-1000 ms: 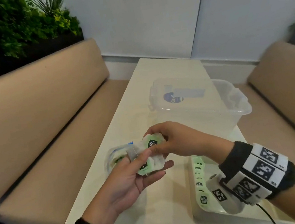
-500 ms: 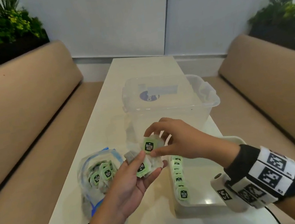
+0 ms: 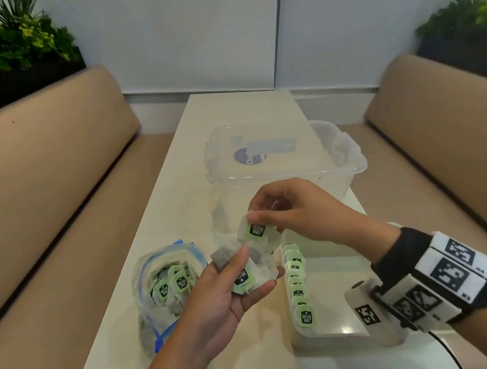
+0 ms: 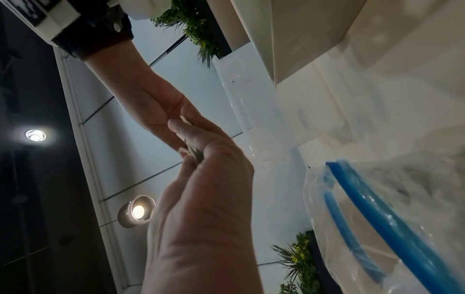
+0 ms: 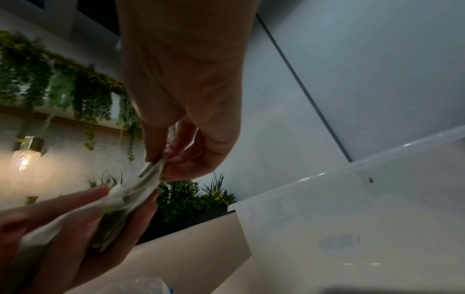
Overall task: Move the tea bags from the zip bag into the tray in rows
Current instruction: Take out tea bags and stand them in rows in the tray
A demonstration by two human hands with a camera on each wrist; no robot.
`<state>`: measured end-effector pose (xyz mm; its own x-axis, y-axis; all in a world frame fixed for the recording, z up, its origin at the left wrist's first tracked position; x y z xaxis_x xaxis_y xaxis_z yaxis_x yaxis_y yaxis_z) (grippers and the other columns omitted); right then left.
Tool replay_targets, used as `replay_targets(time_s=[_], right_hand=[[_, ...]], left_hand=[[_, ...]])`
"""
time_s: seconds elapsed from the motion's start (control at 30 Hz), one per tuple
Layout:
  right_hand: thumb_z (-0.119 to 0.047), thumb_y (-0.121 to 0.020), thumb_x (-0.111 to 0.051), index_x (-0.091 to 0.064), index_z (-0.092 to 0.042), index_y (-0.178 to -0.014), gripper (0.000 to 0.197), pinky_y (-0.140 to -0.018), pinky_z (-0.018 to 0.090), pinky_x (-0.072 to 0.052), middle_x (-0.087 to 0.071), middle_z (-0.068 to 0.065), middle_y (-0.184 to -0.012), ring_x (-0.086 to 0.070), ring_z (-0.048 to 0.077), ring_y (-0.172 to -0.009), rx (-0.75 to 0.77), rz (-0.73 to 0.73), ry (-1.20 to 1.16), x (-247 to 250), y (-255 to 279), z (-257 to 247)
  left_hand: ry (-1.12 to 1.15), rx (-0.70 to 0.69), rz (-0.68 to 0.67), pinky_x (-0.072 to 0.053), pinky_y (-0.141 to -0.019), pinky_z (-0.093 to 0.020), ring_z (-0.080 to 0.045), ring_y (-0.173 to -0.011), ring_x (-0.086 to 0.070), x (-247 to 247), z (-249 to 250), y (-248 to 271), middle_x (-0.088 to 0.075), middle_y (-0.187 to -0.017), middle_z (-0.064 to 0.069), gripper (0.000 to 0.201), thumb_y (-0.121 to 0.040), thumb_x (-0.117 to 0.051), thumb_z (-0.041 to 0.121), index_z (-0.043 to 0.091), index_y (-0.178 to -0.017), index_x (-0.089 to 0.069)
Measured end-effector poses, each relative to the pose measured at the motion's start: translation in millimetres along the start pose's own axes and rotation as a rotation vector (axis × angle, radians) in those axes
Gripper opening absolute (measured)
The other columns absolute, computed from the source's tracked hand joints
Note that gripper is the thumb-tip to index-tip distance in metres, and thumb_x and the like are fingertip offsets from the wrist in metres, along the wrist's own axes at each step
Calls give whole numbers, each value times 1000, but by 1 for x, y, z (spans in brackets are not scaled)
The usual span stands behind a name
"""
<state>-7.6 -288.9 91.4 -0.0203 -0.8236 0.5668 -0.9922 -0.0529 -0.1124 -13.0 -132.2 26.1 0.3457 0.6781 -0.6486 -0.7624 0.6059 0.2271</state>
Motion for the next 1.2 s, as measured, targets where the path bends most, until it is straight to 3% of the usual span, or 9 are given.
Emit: replay_targets(time_s=[0.2, 0.3, 0.43, 0.5, 0.7, 0.87, 1.03, 1.13, 1.2], right_hand=[[-19, -92, -58, -58, -11, -86, 9, -62, 32, -59, -62, 7, -84, -63, 15, -70, -83, -25, -125, 8, 0, -5], [-18, -90, -60, -59, -16, -84, 7, -58, 29, -58, -64, 8, -81, -63, 17, -71, -5, -2, -58, 19, -1, -16], [-22, -82, -66, -63, -17, -83, 6, -64, 27, -57, -69, 0, -77, -68, 22, -74, 119, -61, -38, 31, 2, -39], [-23, -80, -67, -65, -17, -84, 8, -68, 27, -57, -70, -4, -79, -70, 19, -74, 142, -120, 17, 32, 4, -47], [-9, -85, -67, -63, -23, -90, 15, -65, 12, -50, -64, -19, -73, -64, 0, -63, 189, -181, 261, 31, 8, -56], [-8, -86, -65, -63, -24, -92, 17, -64, 11, -49, -62, -20, -77, -63, 2, -64, 229, -165, 320, 31, 10, -56], [-9, -89, -58, -58, -28, -97, 21, -66, 11, -50, -64, -10, -88, -63, 4, -73, 273, -128, 395, 32, 13, -54], [-9, -89, -58, -48, -31, -93, 24, -64, 7, -46, -61, -13, -81, -61, 2, -73, 285, -85, 426, 40, 19, -54], [-8, -87, -59, -52, -27, -85, 20, -64, 8, -45, -63, -12, -75, -60, 3, -70, 298, -109, 487, 46, 22, -48]], left_hand=[[-8, -37, 24, -57, -54, -23, -31, -87, -72, 7, -1, 0, -74, -97, -11, 35, -78, -59, 14, 3, -111, -61], [-81, -55, 54, -56, -52, -23, -28, -83, -73, 13, -2, 0, -75, -92, -10, 21, -87, -56, 5, 6, -106, -62], [-233, -57, 11, -55, -53, -24, -30, -85, -72, 9, -3, 1, -74, -98, -5, 31, -86, -57, -4, 19, -107, -65], [-269, -64, -9, -54, -54, -24, -29, -83, -73, 4, -1, 1, -74, -97, -5, 33, -80, -65, 1, 20, -107, -65], [-321, -152, -31, -54, -53, -23, -25, -70, -72, -12, 9, 5, -75, -88, -5, 46, -61, -70, 24, 17, -106, -64], [-341, -240, 43, -52, -49, -24, -28, -65, -71, -14, 10, 1, -75, -83, -6, 34, -69, -66, 29, 18, -101, -65], [-377, -255, 75, -53, -52, -24, -28, -66, -71, -8, 4, -3, -75, -81, -6, 20, -76, -65, 25, 19, -96, -67], [-395, -235, 125, -54, -53, -23, -29, -67, -72, 5, -2, -7, -74, -83, -6, 14, -85, -64, 16, 17, -99, -68], [-407, -222, 168, -55, -53, -23, -29, -67, -72, 19, -3, -9, -75, -82, -5, 13, -86, -62, 14, 14, -98, -68]])
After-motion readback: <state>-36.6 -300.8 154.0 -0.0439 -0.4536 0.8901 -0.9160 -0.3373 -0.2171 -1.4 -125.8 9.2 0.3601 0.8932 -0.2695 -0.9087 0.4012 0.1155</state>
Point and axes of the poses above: each hand's wrist, its own y-axis away from the middle knuckle, its own x-axis out of the back of the hand, z = x × y, the point moved 2 cm from there along -y, towards the middle knuckle
